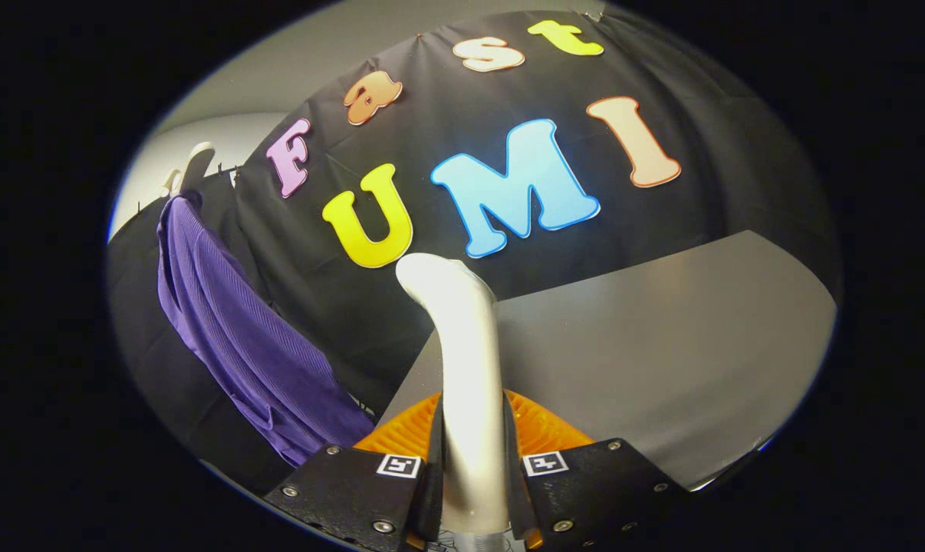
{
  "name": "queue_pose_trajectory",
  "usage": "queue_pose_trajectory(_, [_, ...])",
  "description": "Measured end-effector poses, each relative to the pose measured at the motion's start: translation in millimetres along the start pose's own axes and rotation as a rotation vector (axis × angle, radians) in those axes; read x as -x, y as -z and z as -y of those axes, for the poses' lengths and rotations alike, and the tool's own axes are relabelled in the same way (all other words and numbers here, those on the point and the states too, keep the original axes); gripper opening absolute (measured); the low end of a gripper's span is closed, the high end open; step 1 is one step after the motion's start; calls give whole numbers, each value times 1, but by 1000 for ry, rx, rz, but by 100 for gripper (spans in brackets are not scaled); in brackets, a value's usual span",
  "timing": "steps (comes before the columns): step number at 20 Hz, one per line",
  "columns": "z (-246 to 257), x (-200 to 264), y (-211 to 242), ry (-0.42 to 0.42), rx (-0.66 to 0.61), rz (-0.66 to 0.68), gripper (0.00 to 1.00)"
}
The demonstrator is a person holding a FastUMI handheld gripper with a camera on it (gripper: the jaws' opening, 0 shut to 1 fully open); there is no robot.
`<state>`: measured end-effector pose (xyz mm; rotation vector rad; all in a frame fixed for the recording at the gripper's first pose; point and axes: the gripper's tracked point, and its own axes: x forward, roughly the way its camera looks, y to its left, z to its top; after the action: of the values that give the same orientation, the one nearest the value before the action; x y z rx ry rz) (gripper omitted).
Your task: Iron the clothes twice with a garment steamer, once on the left side and once on the right side.
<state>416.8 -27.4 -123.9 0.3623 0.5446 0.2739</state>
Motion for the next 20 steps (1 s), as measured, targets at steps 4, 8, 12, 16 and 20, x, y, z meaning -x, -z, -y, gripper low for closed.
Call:
queue_pose_trajectory(4, [-25, 45, 22, 51, 57, 115, 34])
queue_pose_trajectory(8, [-59, 88, 31, 74, 95, 252, 34])
queue_pose_trajectory(12, [-100, 113, 30, 61, 125, 335, 34])
queue_pose_trajectory(16, [-138, 123, 28, 42, 196, 395, 34])
queue_pose_trajectory(20, [-176, 127, 12, 47, 225, 473, 34])
